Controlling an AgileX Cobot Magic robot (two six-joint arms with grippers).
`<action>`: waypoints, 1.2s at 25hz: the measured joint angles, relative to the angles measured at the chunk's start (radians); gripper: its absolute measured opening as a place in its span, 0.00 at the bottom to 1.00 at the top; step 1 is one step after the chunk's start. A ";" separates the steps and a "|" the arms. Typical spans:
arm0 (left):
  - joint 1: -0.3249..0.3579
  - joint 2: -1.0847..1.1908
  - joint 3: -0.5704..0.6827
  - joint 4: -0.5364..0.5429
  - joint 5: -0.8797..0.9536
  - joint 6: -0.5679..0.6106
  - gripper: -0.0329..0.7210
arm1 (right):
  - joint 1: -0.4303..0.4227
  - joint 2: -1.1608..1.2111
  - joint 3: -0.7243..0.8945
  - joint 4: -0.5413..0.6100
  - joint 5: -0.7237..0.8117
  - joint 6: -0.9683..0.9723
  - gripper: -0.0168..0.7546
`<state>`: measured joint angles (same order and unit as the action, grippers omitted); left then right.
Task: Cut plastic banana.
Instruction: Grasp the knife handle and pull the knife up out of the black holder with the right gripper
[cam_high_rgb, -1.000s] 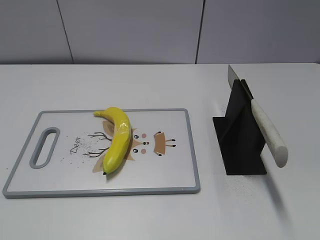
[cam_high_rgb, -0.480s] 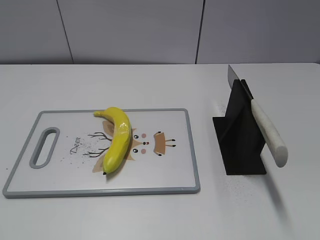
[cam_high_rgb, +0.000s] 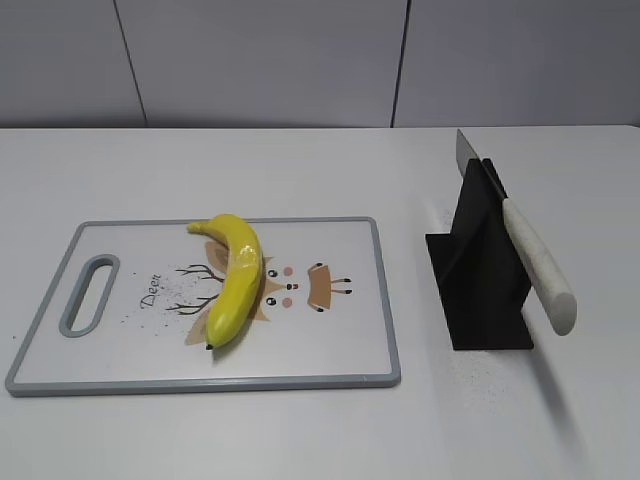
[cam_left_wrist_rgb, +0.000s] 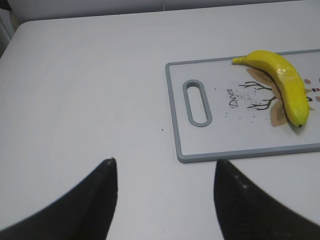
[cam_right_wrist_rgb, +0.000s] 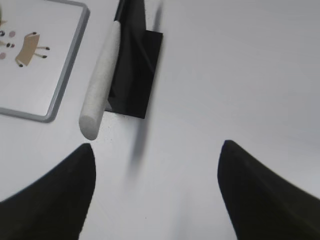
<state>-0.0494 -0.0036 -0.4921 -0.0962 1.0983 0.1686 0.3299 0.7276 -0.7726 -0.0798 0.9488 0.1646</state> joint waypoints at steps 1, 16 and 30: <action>0.000 0.000 0.000 0.000 0.000 0.000 0.82 | 0.053 0.027 -0.017 -0.035 0.011 0.033 0.77; 0.000 0.000 0.000 0.000 0.000 0.000 0.82 | 0.225 0.663 -0.355 -0.045 0.183 0.172 0.77; 0.000 0.000 0.000 0.000 0.000 0.000 0.82 | 0.122 0.937 -0.367 0.054 0.172 0.100 0.65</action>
<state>-0.0494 -0.0036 -0.4921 -0.0962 1.0983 0.1686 0.4515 1.6649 -1.1391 -0.0260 1.1208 0.2643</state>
